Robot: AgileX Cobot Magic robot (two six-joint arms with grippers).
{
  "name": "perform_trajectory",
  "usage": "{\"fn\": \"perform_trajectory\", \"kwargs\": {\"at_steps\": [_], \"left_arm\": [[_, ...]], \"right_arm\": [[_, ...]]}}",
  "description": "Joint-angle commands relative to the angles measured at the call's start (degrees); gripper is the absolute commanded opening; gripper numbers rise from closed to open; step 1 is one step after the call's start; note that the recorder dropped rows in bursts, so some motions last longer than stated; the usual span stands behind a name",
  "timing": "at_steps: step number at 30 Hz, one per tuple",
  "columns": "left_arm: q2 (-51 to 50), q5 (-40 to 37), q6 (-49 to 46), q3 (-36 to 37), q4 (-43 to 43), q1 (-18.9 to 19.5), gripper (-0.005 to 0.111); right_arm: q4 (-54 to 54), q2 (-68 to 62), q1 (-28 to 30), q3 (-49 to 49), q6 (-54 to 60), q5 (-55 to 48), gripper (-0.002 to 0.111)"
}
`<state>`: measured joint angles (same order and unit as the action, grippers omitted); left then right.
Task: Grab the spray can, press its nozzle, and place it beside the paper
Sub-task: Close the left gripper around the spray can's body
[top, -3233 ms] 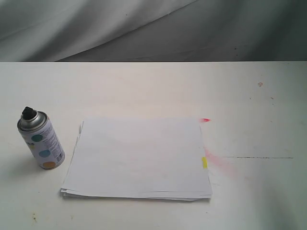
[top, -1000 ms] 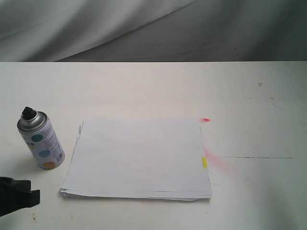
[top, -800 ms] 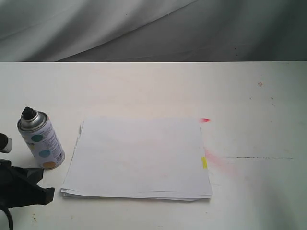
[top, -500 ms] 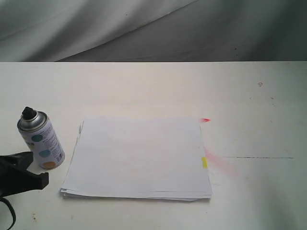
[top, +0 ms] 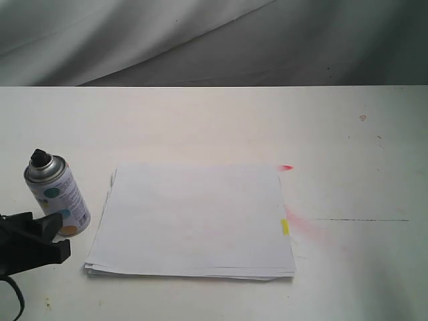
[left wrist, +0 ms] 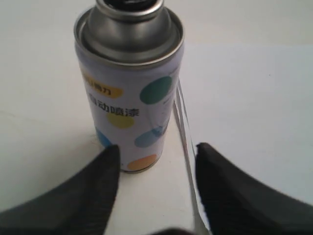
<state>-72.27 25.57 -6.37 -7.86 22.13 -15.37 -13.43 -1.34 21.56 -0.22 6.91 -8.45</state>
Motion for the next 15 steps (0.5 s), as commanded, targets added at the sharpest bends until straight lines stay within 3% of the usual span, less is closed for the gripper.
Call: {"fn": "perform_trajectory", "kwargs": {"at_steps": [1, 15], "left_arm": [[-0.3, 0.3, 2.1, 0.3, -0.9, -0.2, 0.074], [-0.3, 2.8, 6.4, 0.3, -0.6, -0.2, 0.075]], "right_arm": [[-0.2, 0.3, 0.3, 0.2, 0.1, 0.3, 0.0], [-0.2, 0.3, 0.3, 0.2, 0.1, 0.3, 0.0]]}}
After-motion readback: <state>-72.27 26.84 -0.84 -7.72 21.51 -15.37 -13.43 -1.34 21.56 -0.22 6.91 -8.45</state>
